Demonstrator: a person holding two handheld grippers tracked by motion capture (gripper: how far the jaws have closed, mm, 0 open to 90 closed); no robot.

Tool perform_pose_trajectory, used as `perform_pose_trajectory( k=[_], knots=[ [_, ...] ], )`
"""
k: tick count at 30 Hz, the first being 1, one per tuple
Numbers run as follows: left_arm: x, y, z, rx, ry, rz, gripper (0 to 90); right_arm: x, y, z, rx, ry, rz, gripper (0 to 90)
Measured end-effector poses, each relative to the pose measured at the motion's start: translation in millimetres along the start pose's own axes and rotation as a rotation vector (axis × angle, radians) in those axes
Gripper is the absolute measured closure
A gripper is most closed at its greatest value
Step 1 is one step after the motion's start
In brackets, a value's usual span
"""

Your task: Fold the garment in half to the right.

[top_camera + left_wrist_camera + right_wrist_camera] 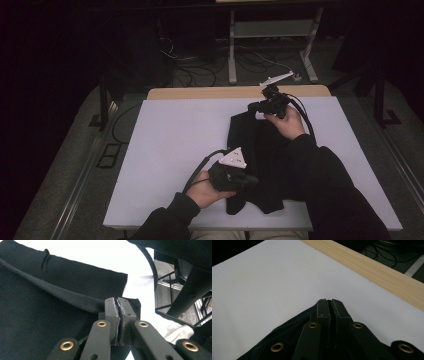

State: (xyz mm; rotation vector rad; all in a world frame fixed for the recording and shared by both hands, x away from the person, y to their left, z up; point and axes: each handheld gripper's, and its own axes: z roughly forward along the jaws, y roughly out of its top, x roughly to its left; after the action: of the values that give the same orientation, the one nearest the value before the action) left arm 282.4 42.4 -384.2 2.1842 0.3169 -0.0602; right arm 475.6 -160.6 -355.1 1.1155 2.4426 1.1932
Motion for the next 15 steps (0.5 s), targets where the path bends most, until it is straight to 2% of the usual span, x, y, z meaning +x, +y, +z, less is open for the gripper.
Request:
perform_pose_trajectory(
  k=[15],
  knots=[
    [-3.9, 17.9, 15.2, -0.006, -0.025, 0.026, 85.8, -21.6, -17.0, -11.5, -0.006, -0.032, 0.052, 84.4]
  ],
)
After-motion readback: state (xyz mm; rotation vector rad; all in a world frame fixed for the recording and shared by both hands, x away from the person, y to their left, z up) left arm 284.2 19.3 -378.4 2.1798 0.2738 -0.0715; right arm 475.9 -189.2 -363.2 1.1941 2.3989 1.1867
